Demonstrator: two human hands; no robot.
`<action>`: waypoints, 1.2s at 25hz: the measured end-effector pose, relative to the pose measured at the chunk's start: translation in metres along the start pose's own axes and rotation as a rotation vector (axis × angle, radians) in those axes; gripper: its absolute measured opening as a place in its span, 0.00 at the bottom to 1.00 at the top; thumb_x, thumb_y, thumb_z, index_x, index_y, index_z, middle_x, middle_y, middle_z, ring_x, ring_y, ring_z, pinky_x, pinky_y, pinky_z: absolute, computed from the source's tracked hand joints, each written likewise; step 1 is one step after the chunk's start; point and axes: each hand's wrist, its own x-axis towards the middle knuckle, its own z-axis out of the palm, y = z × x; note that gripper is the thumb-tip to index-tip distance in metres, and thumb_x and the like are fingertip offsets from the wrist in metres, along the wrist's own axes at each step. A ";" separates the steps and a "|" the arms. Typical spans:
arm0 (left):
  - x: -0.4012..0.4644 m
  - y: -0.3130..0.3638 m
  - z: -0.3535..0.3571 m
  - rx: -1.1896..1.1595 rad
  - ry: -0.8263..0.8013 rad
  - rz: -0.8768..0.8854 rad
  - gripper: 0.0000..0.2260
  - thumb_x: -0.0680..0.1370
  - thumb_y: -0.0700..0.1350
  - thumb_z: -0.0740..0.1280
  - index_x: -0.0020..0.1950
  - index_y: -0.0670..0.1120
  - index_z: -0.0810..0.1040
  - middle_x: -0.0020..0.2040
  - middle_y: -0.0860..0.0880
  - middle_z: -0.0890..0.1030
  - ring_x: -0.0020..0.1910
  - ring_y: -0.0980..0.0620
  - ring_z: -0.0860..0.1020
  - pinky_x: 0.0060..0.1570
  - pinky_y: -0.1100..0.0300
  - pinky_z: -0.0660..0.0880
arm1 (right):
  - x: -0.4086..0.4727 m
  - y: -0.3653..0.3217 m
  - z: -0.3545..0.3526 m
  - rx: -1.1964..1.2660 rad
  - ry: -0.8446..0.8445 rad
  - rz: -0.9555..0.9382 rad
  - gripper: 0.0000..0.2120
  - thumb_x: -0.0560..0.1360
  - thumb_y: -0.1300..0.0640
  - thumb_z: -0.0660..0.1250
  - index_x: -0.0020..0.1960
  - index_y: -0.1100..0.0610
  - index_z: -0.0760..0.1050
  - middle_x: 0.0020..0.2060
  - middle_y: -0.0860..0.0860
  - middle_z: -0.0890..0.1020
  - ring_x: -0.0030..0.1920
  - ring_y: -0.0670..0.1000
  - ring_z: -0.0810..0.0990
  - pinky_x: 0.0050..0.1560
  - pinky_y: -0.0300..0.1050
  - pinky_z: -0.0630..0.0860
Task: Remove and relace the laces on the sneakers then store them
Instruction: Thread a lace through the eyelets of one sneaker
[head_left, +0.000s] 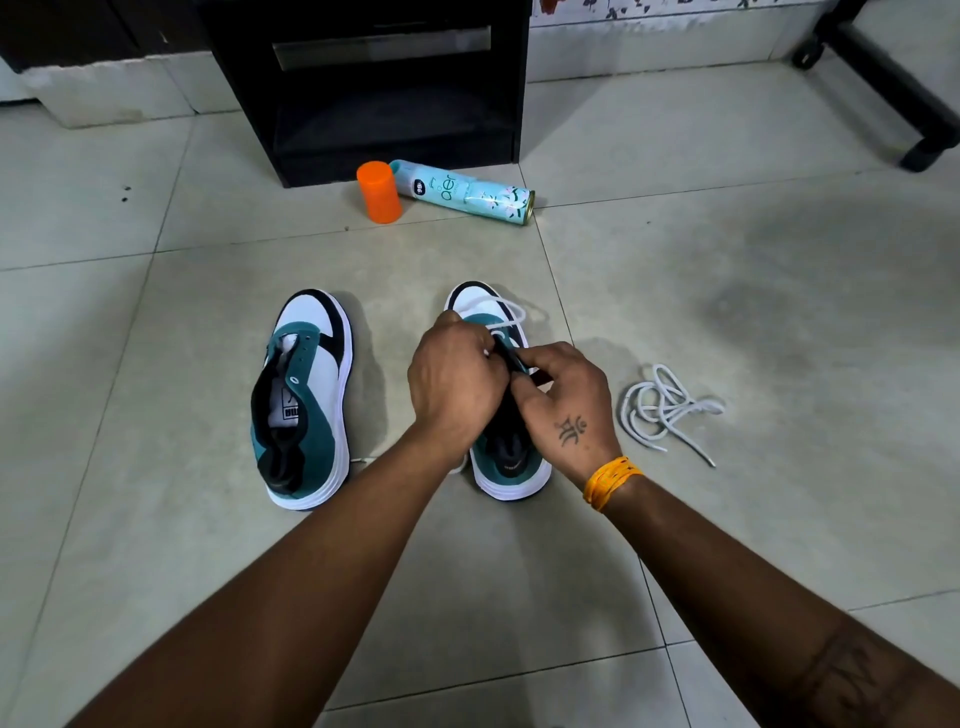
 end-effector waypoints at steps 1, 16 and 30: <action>0.000 0.000 0.000 -0.018 0.005 -0.017 0.06 0.74 0.41 0.68 0.45 0.48 0.85 0.52 0.47 0.79 0.50 0.43 0.80 0.41 0.57 0.68 | 0.000 0.000 0.000 -0.001 -0.001 -0.006 0.14 0.72 0.54 0.66 0.54 0.50 0.85 0.48 0.47 0.83 0.48 0.50 0.82 0.54 0.52 0.79; 0.002 -0.011 0.008 -0.253 0.050 -0.063 0.08 0.76 0.44 0.69 0.48 0.52 0.88 0.52 0.47 0.82 0.51 0.46 0.81 0.45 0.60 0.70 | 0.018 0.000 -0.005 -0.007 -0.015 -0.085 0.12 0.80 0.52 0.63 0.58 0.49 0.83 0.50 0.44 0.87 0.51 0.48 0.83 0.55 0.49 0.78; -0.027 -0.028 0.009 -0.402 0.294 0.091 0.11 0.72 0.41 0.74 0.51 0.46 0.75 0.51 0.50 0.75 0.42 0.49 0.78 0.45 0.53 0.75 | 0.035 0.008 -0.002 0.204 -0.093 0.098 0.05 0.77 0.59 0.64 0.44 0.52 0.77 0.35 0.48 0.82 0.34 0.54 0.81 0.39 0.51 0.80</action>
